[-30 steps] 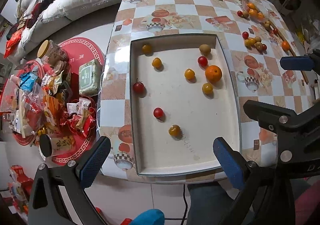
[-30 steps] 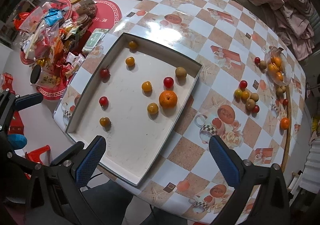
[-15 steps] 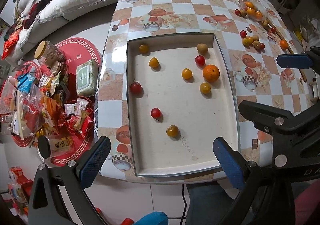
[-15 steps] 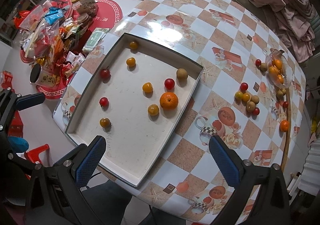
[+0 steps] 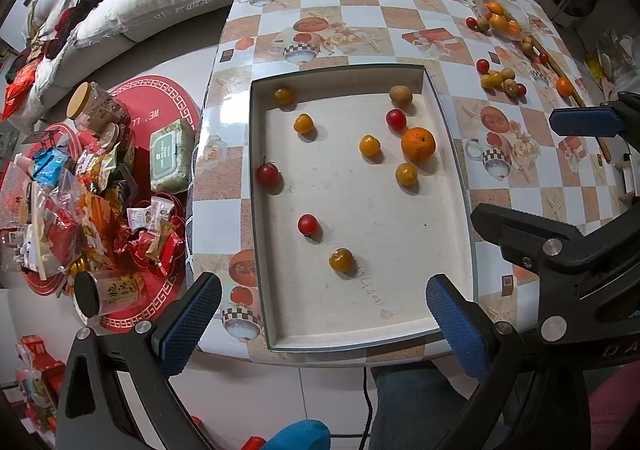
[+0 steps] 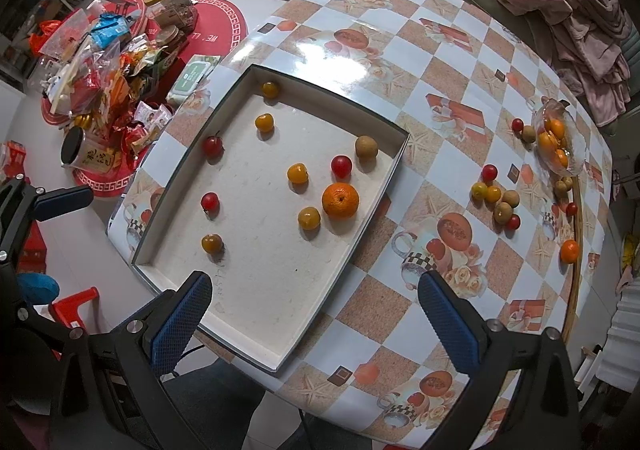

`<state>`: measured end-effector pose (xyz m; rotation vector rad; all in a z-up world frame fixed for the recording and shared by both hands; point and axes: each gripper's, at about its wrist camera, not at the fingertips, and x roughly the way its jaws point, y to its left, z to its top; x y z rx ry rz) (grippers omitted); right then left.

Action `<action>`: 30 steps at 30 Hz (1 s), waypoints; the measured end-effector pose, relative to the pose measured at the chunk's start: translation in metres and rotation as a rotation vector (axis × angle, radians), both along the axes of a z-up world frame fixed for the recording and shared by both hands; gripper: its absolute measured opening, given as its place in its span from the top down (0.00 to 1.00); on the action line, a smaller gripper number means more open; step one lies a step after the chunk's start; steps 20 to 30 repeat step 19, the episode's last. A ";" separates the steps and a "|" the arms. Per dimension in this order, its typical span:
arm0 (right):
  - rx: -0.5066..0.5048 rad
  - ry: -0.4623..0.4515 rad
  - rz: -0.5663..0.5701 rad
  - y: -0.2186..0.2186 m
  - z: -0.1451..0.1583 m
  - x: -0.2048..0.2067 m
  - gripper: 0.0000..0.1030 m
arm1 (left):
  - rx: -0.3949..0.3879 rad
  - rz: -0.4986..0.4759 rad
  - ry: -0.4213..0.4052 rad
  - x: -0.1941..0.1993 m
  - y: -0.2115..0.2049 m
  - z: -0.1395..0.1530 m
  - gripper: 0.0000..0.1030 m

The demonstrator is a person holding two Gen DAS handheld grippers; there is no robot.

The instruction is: Organize fruits

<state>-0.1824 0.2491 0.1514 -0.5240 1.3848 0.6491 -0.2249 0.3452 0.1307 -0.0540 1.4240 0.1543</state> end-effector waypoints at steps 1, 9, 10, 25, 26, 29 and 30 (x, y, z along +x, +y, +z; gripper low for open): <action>0.000 0.000 0.000 0.000 0.000 0.000 0.00 | -0.002 0.000 0.000 0.000 0.000 0.000 0.00; -0.001 0.000 -0.001 0.000 0.000 -0.001 0.00 | -0.005 -0.002 0.000 -0.001 0.000 0.000 0.00; 0.000 0.000 -0.001 0.000 0.000 0.000 0.00 | -0.006 -0.002 0.000 -0.001 -0.002 0.000 0.00; -0.001 0.000 -0.003 -0.001 0.000 0.000 0.00 | -0.025 -0.015 -0.020 -0.002 -0.005 0.003 0.00; -0.001 0.000 -0.003 -0.001 0.000 0.000 0.00 | -0.025 -0.015 -0.020 -0.002 -0.005 0.003 0.00; -0.001 0.000 -0.003 -0.001 0.000 0.000 0.00 | -0.025 -0.015 -0.020 -0.002 -0.005 0.003 0.00; -0.001 0.000 -0.003 -0.001 0.000 0.000 0.00 | -0.025 -0.015 -0.020 -0.002 -0.005 0.003 0.00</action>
